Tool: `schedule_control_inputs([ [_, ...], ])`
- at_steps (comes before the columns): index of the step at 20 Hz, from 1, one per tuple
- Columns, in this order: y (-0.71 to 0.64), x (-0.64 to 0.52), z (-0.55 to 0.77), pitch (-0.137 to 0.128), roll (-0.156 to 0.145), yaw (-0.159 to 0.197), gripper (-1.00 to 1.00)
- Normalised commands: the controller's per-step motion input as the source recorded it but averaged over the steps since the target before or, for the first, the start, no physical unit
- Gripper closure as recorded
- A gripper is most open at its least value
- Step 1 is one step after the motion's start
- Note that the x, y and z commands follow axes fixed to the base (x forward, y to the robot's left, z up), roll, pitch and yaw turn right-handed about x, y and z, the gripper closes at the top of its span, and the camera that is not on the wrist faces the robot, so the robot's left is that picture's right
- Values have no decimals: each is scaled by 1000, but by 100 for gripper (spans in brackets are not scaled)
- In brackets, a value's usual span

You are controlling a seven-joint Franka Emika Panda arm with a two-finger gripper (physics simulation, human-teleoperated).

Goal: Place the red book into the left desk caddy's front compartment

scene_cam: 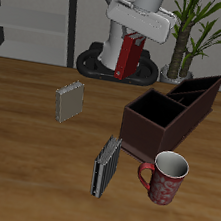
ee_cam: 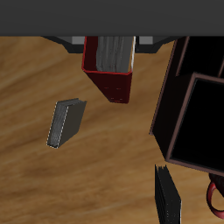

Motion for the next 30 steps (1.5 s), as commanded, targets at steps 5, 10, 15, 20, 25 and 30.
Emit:
schedule_control_inputs([
  [5,47,-70,-99,22,-14,-89,100],
  [10,164,-71,-196,34,28,-59,100],
  [15,214,-73,-126,7,40,-2,100],
  [20,134,-136,-13,-10,37,-30,100],
  [25,154,-113,3,-20,5,0,100],
  [30,98,-35,-59,3,-10,11,100],
])
